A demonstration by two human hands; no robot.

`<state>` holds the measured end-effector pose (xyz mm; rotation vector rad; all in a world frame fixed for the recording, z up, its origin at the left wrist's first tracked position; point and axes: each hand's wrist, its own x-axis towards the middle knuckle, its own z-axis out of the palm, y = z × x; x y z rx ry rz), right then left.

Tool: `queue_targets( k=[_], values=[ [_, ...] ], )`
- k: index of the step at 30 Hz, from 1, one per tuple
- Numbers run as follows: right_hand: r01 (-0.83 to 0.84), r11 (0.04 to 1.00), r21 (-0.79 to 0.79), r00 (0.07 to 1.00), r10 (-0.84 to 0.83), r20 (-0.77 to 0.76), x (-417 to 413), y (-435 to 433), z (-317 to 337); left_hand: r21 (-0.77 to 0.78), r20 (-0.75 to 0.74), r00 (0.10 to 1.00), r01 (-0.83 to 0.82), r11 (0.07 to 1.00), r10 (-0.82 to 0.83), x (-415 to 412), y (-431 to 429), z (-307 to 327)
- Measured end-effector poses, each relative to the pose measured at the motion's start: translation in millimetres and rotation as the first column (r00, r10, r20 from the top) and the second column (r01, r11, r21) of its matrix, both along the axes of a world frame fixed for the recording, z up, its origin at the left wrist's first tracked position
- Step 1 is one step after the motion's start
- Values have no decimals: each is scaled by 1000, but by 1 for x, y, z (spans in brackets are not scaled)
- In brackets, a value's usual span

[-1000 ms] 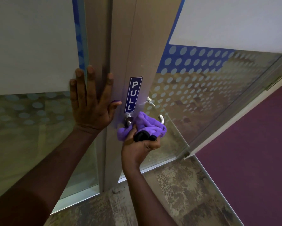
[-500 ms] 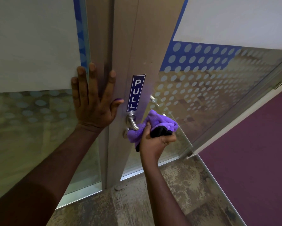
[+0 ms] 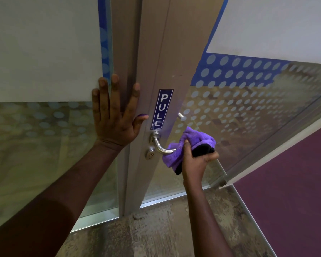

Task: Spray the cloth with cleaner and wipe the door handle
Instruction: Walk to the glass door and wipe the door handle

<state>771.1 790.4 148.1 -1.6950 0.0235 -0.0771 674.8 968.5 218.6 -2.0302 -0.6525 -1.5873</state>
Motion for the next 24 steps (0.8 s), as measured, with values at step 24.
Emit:
queue_targets(
  k=[24],
  values=[
    [-332,928,170,923,357,-144,58,-25,2,-15,0,1000,-16,1000,16,5,6,-9]
  ],
)
